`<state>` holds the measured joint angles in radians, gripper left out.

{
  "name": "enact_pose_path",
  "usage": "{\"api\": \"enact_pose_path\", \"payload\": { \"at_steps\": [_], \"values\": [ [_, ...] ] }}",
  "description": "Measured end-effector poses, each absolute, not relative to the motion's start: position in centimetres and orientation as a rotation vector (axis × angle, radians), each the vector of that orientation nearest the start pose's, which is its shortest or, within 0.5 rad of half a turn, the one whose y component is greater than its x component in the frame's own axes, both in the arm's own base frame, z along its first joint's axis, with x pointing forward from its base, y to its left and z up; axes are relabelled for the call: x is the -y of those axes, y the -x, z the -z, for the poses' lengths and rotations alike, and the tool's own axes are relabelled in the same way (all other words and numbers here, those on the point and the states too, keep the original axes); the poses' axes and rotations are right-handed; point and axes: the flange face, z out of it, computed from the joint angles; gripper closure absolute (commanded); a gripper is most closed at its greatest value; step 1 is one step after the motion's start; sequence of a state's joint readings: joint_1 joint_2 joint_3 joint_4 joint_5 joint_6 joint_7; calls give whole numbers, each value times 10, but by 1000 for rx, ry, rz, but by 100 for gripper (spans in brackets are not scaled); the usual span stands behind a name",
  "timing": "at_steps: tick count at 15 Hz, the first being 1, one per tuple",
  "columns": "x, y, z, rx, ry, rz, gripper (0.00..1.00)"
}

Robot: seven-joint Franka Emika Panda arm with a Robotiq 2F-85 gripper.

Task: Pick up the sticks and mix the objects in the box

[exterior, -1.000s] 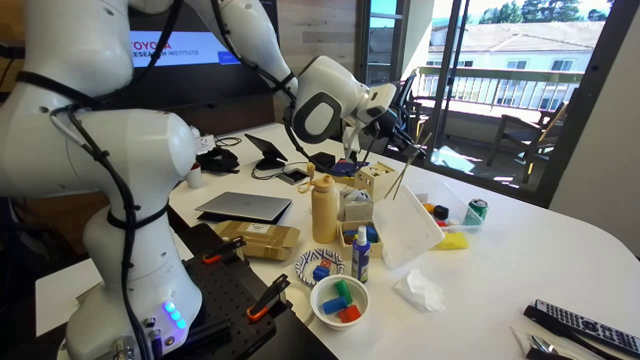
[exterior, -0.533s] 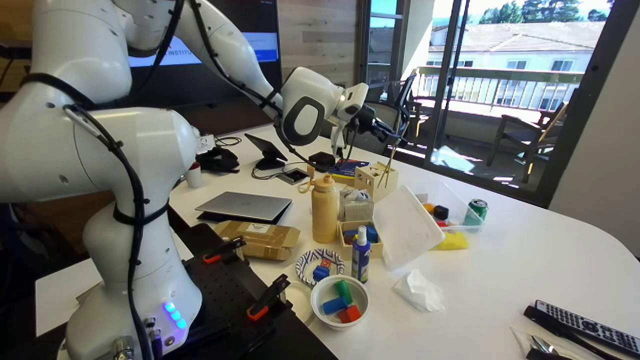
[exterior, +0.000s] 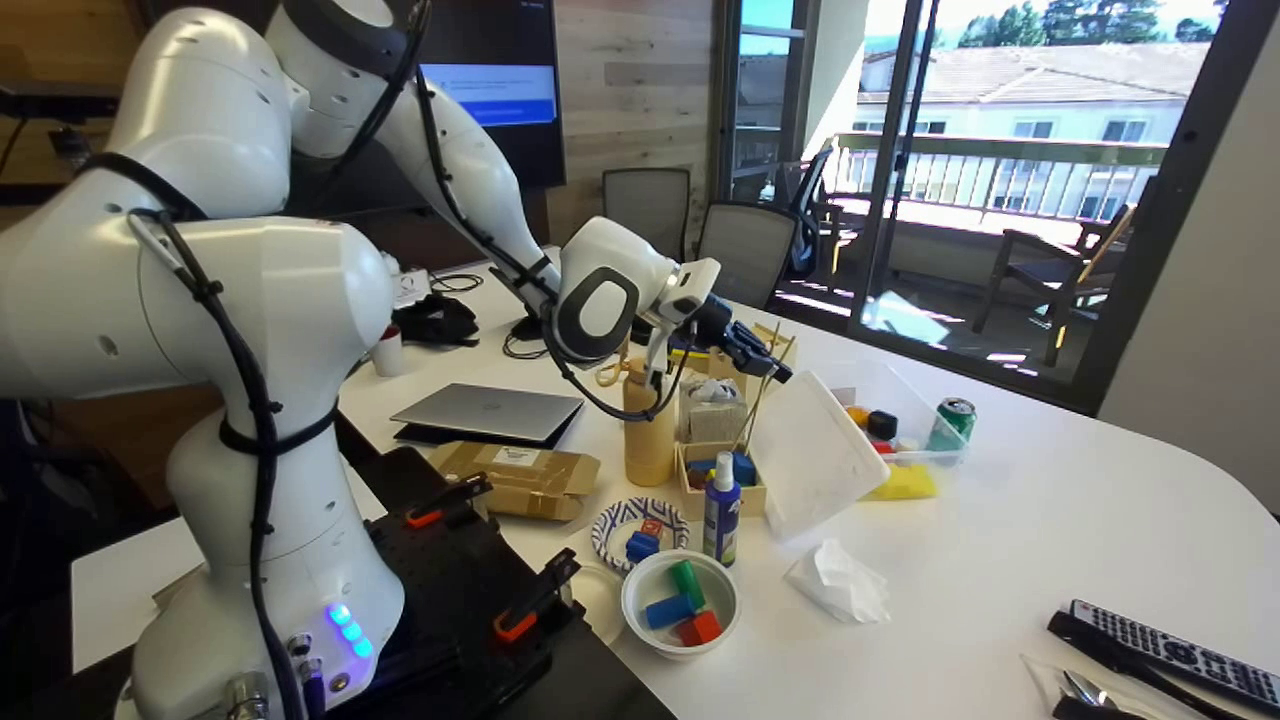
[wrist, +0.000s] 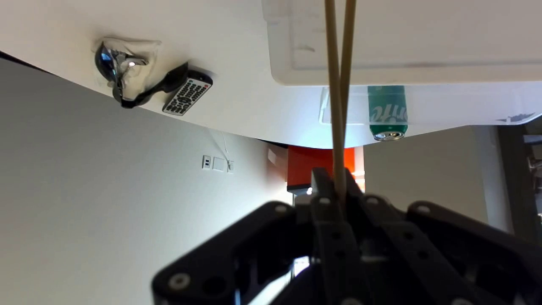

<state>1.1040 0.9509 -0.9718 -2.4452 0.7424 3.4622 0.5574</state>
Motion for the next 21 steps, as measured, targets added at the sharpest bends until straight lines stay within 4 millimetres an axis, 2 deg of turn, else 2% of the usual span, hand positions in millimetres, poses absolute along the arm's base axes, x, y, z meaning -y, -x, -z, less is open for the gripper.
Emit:
{"api": "enact_pose_path", "payload": {
  "at_steps": [4, 7, 12, 13, 15, 17, 19, 20, 21],
  "values": [
    [36, -500, -179, -1224, 2979, 1441, 98],
    [28, -514, -172, -1157, 2977, 1337, 98],
    [30, -536, -180, -987, 2981, 1184, 98],
    [34, -537, -179, -953, 2986, 1145, 93],
    [42, -538, -181, -903, 2980, 1081, 93],
    [48, -540, -192, -886, 2960, 1080, 93],
    [47, -541, -198, -876, 2950, 1088, 93],
    [46, -541, -197, -872, 2950, 1085, 98],
    [44, -541, -197, -869, 2951, 1082, 98]
  ]
}}
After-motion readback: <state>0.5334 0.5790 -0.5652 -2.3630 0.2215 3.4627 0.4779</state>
